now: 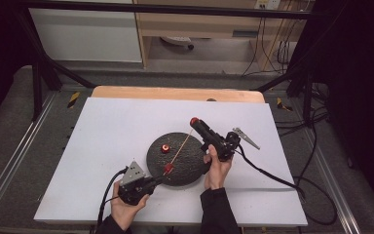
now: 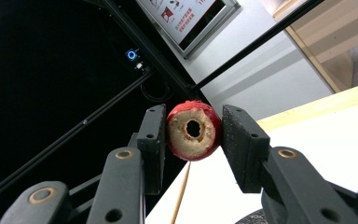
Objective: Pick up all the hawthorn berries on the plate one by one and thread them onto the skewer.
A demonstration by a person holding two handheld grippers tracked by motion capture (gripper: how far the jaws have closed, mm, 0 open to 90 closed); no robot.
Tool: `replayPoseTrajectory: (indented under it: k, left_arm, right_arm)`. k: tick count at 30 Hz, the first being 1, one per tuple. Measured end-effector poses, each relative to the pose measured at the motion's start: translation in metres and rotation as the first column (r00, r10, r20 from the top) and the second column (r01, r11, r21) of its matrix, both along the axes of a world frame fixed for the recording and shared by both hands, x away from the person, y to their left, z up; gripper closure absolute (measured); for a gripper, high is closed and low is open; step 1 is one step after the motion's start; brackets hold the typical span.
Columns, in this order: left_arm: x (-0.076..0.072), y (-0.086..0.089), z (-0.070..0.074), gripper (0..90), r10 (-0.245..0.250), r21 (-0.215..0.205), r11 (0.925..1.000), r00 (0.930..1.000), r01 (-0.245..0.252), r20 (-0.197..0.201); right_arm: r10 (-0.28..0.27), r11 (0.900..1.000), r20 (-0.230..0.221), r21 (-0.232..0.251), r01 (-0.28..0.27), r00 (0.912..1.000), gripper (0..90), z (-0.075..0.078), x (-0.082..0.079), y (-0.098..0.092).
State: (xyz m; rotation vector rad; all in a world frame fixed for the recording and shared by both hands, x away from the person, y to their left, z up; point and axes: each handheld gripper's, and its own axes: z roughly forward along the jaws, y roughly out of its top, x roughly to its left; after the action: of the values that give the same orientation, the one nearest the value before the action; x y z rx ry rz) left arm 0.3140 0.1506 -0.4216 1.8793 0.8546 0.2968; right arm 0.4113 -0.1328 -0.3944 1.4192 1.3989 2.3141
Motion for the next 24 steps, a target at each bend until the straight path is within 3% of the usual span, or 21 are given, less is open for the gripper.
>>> replayPoseTrajectory:
  k: [16, 24]
  left_arm:
    - [0.000, 0.000, 0.001, 88.3, 0.005, -0.006, 1.0000, 1.0000, -0.005, 0.004]
    - [0.001, -0.010, 0.004, 88.2, 0.019, -0.033, 0.9993, 0.9998, -0.018, 0.006]
  right_arm:
    - [0.005, 1.000, -0.001, 0.000, -0.005, 1.0000, 61.7, 0.001, -0.001, 0.000]
    - [0.006, 1.000, 0.005, 0.013, -0.006, 1.0000, 61.7, -0.001, -0.003, 0.001]
